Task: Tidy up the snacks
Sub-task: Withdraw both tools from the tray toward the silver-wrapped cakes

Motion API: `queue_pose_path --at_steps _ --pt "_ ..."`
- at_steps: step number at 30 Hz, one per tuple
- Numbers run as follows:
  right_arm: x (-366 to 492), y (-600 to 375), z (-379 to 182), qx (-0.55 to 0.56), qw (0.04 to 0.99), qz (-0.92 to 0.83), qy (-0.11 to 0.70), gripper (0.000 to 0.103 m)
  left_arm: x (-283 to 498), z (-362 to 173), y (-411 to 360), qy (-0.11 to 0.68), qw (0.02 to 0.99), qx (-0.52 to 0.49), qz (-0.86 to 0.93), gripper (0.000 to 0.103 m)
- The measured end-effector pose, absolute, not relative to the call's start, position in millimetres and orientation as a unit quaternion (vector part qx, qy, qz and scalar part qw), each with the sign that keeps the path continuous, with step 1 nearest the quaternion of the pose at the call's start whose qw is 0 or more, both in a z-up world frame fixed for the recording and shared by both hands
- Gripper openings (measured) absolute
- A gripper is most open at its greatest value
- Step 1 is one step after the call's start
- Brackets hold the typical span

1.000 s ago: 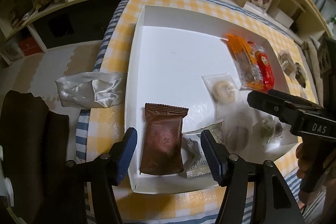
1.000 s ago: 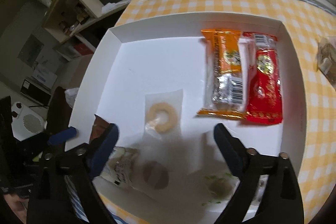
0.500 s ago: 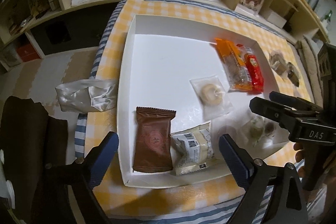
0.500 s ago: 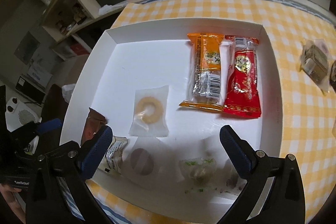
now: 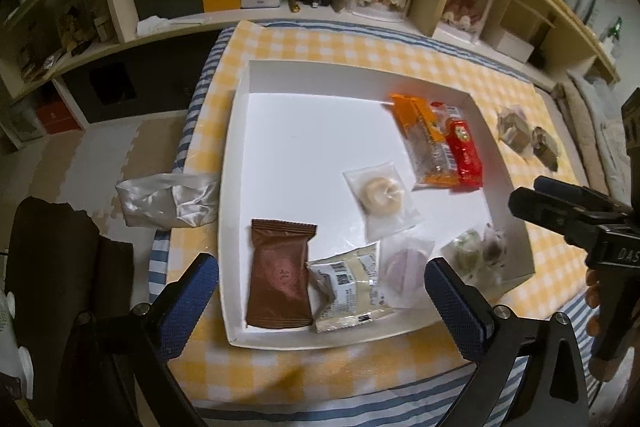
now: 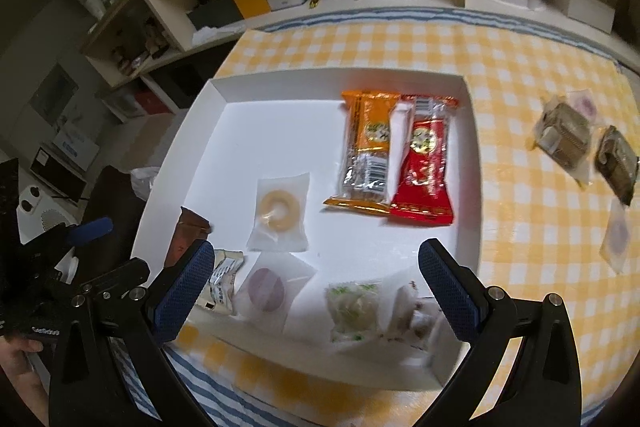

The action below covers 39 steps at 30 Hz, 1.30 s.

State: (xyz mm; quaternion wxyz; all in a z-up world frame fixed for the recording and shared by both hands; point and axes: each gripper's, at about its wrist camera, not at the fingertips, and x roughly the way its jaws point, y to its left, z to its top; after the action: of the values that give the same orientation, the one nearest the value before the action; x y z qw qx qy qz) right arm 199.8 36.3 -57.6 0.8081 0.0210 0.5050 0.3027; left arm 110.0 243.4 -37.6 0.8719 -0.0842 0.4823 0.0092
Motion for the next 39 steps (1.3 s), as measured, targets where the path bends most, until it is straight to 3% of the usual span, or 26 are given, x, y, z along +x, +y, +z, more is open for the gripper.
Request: queue_pose_path --at_steps 24,39 --pt "205 -98 3 0.040 0.874 0.233 0.424 0.103 84 27 189 0.361 0.930 -0.058 -0.036 0.103" --pt "224 -211 -17 0.085 0.899 0.131 0.410 0.103 161 3 91 0.365 0.926 -0.044 -0.087 0.103"
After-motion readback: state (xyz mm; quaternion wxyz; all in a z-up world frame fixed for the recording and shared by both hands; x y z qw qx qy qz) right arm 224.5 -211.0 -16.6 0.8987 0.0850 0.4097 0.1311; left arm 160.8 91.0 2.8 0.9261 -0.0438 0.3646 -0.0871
